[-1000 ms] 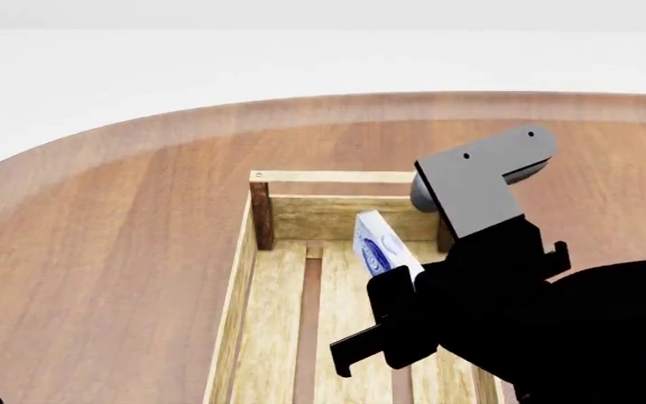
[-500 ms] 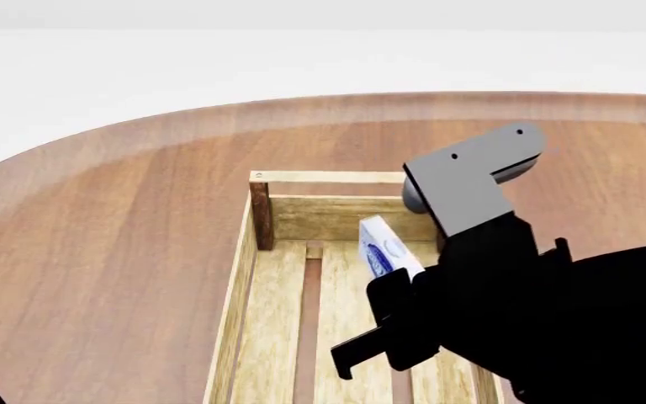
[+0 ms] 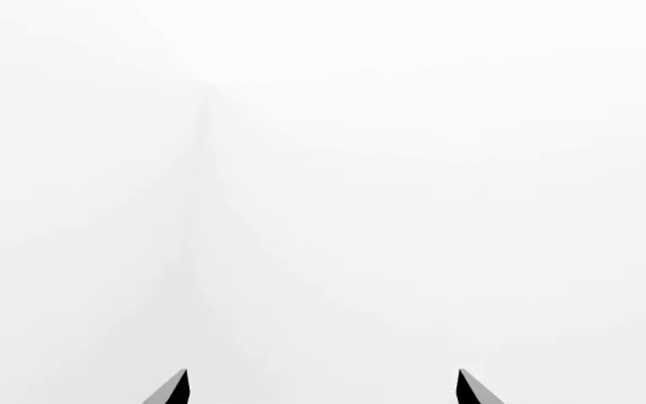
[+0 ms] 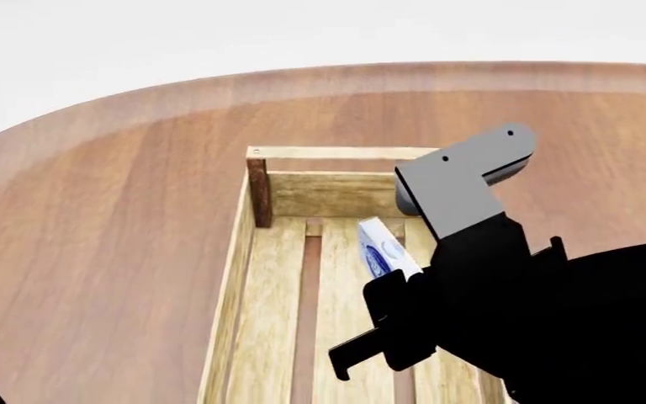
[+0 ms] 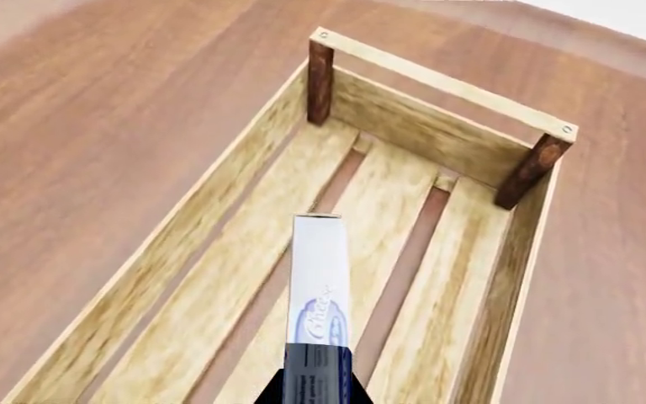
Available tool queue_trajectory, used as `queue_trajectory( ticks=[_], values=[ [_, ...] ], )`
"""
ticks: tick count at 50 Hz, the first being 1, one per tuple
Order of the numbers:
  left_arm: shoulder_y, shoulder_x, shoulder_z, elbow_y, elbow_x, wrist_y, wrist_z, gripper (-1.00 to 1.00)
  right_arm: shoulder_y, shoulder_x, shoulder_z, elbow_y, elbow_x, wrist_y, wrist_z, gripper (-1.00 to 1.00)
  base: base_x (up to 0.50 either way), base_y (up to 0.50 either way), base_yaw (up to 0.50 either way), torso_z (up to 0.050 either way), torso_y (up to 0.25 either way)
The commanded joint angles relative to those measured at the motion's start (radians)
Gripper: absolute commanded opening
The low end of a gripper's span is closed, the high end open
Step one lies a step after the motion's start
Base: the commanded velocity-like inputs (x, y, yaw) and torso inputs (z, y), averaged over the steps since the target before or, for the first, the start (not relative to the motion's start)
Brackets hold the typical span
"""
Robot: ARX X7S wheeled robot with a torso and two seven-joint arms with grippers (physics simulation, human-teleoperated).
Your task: Pick up the cream cheese and put it in the tray.
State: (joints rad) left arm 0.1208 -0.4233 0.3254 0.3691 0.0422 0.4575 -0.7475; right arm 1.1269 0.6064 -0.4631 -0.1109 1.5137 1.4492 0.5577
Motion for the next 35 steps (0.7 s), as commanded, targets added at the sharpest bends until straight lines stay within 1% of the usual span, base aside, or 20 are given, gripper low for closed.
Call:
queue_trajectory(
  ticks=[1, 35],
  values=[
    [0.002, -0.002, 0.002, 0.003, 0.005, 0.001, -0.002, 1.0, 0.013, 0.008, -0.016, -0.003, -0.011, -0.017, -0.004, -1.0, 0.0, 0.0, 0.0, 0.0, -0.117],
    [0.002, -0.007, 0.003, 0.002, 0.012, 0.019, -0.012, 1.0, 0.038, 0.02, -0.064, -0.005, -0.017, -0.054, -0.009, -1.0, 0.0, 0.0, 0.0, 0.0, -0.119]
  ],
)
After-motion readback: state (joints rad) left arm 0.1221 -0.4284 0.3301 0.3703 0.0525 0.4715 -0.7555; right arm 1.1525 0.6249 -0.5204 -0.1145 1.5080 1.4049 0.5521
